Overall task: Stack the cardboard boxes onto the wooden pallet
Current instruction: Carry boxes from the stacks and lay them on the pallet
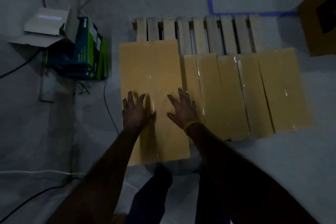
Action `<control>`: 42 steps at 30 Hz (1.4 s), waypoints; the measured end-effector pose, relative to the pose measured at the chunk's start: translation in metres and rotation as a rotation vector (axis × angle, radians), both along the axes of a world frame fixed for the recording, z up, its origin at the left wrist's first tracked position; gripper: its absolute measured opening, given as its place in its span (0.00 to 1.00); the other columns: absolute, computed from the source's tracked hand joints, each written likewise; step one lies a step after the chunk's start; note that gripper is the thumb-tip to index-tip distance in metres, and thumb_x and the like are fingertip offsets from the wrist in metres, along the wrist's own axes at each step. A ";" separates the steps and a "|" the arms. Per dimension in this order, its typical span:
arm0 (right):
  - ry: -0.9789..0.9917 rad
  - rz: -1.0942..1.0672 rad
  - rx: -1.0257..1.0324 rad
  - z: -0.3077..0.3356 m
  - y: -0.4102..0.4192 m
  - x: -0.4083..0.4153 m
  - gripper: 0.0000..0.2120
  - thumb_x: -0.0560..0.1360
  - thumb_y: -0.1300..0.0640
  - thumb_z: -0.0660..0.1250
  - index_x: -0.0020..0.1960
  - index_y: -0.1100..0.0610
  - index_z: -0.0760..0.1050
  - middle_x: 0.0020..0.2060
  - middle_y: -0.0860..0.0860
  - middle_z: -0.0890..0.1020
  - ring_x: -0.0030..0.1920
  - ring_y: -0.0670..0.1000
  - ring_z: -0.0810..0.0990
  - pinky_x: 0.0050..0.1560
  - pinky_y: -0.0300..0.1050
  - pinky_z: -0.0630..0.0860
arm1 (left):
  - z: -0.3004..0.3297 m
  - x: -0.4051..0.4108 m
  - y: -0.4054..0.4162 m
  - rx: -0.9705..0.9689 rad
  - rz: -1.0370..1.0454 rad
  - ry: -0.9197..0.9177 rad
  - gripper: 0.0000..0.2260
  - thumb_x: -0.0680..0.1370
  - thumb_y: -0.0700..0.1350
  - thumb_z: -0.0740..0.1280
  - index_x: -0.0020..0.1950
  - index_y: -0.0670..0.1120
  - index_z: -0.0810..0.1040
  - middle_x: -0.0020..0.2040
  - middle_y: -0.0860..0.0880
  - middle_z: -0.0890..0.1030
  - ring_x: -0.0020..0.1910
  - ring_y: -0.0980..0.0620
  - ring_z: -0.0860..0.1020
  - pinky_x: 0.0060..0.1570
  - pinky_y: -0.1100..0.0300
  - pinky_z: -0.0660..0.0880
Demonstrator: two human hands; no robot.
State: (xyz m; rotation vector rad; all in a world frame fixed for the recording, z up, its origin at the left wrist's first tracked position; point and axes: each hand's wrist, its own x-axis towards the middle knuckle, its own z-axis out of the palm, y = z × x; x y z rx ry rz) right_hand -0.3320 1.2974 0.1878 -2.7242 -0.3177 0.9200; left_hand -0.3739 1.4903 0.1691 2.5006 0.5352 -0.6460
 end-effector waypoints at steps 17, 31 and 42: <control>-0.086 -0.014 -0.095 0.171 -0.124 -0.137 0.39 0.79 0.45 0.64 0.81 0.46 0.45 0.80 0.53 0.38 0.79 0.60 0.38 0.74 0.68 0.43 | 0.149 -0.120 -0.142 0.093 -0.373 -0.149 0.37 0.78 0.56 0.68 0.81 0.53 0.52 0.81 0.41 0.43 0.79 0.34 0.47 0.73 0.36 0.59; -0.265 -0.222 -0.092 0.243 -0.428 -0.213 0.37 0.80 0.42 0.63 0.81 0.45 0.46 0.80 0.53 0.41 0.79 0.61 0.40 0.75 0.67 0.46 | 0.215 -0.156 -0.442 0.062 -0.446 -0.256 0.38 0.78 0.58 0.67 0.81 0.54 0.50 0.82 0.44 0.42 0.80 0.36 0.44 0.74 0.36 0.57; -0.305 -0.464 -0.137 0.260 -0.624 -0.252 0.37 0.80 0.40 0.62 0.81 0.45 0.46 0.80 0.55 0.42 0.79 0.62 0.40 0.75 0.67 0.45 | 0.241 -0.152 -0.641 0.073 -0.726 -0.277 0.37 0.79 0.59 0.65 0.81 0.53 0.49 0.81 0.43 0.39 0.80 0.37 0.43 0.75 0.38 0.56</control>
